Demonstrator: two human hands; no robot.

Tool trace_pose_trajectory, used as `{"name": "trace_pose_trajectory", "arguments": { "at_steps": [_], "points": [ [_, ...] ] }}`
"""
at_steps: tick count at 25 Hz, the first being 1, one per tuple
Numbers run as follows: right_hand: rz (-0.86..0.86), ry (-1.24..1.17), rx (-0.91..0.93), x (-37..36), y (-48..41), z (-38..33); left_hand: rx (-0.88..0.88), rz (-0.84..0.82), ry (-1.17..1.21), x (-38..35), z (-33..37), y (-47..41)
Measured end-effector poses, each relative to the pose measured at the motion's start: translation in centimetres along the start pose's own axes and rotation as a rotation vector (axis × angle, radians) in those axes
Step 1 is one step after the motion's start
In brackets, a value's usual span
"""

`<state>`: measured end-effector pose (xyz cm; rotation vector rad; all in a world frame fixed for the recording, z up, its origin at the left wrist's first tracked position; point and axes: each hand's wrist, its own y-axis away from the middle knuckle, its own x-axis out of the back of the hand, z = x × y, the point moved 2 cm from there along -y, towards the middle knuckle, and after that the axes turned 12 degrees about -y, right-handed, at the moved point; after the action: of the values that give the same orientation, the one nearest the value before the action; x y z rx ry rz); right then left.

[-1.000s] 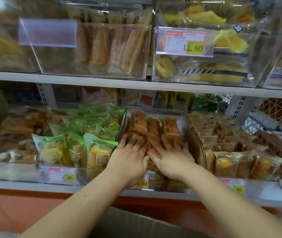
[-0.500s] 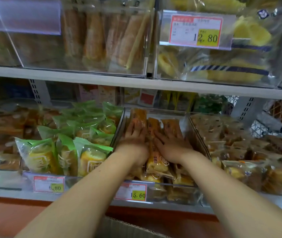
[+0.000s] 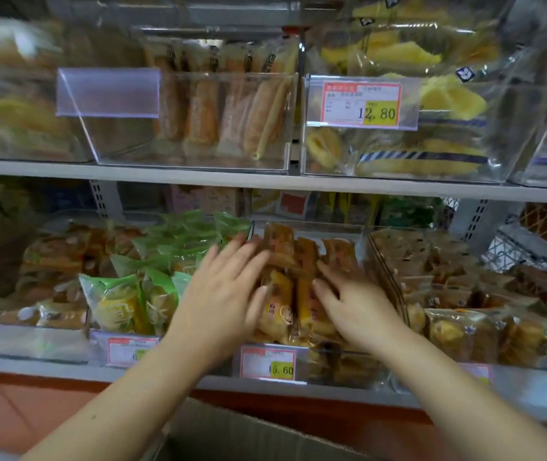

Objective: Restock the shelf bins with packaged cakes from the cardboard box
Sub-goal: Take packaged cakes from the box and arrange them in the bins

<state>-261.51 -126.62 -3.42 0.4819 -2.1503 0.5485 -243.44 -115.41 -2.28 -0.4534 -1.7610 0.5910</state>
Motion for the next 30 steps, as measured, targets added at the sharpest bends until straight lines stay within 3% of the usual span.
{"name": "trace_pose_trajectory", "arguments": {
  "at_steps": [3, 5, 7, 10, 14, 19, 24, 27, 30],
  "points": [
    [-0.149, 0.236, 0.040, -2.9, 1.9, -2.6, 0.141, -0.195, -0.094, -1.4, -3.7, 3.2],
    [-0.186, 0.311, 0.046, -4.9, 1.7, -3.6, 0.123, -0.240, -0.080, -2.3, -4.2, 4.0],
    [-0.234, 0.337, 0.065, -5.9, 1.6, -4.6, 0.119, -0.211, -0.053, -2.6, -4.2, 4.1],
    [-0.312, 0.192, 0.037, -5.0, 0.3, -5.5, 0.124, -0.162, -0.037, -3.1, -4.2, 3.9],
    [-0.186, -0.032, -0.177, -3.4, -4.5, -3.7, 0.125, -0.099, -0.025, -3.5, -4.5, 3.8],
    [-0.257, 0.214, -0.108, -7.3, -6.8, -4.0, 0.142, -0.055, -0.027, -3.8, -4.4, 3.8],
    [-0.335, 0.009, -0.164, -2.5, -6.3, -4.1, 0.135, -0.025, -0.014, -4.1, -4.4, 3.8],
    [-0.415, 0.247, -0.250, 0.3, -3.2, -2.5, 0.140, -0.022, -0.011, -4.2, -4.4, 3.8],
    [-0.419, 0.447, -0.183, -2.2, 0.6, -1.8, 0.144, -0.029, -0.019, -4.2, -4.4, 3.9]
  ]
}}
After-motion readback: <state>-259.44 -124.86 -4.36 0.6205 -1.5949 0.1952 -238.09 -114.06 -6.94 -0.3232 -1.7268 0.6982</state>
